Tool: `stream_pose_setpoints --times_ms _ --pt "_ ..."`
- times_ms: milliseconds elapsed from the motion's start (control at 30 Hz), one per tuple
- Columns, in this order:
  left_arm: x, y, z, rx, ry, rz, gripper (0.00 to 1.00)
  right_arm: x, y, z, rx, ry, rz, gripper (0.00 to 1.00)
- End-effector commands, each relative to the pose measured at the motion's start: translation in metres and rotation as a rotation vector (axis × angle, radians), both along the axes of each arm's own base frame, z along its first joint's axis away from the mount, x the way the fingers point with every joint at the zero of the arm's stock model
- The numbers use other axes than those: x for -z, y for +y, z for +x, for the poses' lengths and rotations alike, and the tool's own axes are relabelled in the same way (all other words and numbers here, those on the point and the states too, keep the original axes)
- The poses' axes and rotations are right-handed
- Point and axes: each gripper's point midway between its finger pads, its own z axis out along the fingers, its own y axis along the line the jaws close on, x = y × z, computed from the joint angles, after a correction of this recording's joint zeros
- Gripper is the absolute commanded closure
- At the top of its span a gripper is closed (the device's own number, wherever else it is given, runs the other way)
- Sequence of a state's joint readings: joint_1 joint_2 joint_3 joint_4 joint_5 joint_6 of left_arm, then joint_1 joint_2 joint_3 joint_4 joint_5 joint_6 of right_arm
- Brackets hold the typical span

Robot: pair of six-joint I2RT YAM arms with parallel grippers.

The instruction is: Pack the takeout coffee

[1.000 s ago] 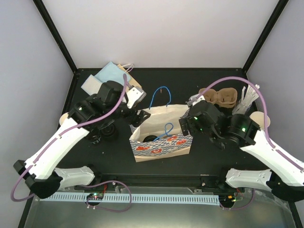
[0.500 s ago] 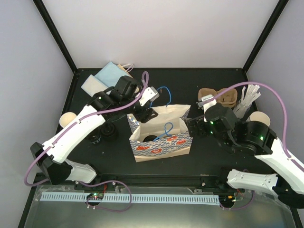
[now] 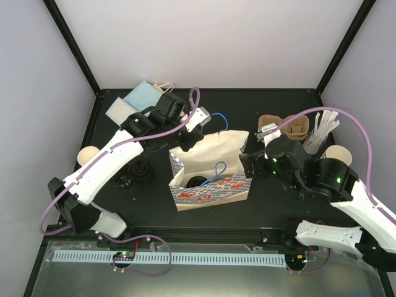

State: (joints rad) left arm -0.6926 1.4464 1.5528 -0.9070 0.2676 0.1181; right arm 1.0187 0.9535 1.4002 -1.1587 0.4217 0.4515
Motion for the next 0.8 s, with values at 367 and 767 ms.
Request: stream_pose_setpoints --times_ms 367,767 --pt "-0.011 0.012 0.131 -0.358 0.094 -0.156 0.99 -0.038 -0.063 0.011 0.257 -0.188 0.038 0.02" --pt "-0.029 0.022 0.15 -0.396 0.1 -0.209 0.53 -0.029 -0.064 0.01 0.263 -0.169 0.024 0.02"
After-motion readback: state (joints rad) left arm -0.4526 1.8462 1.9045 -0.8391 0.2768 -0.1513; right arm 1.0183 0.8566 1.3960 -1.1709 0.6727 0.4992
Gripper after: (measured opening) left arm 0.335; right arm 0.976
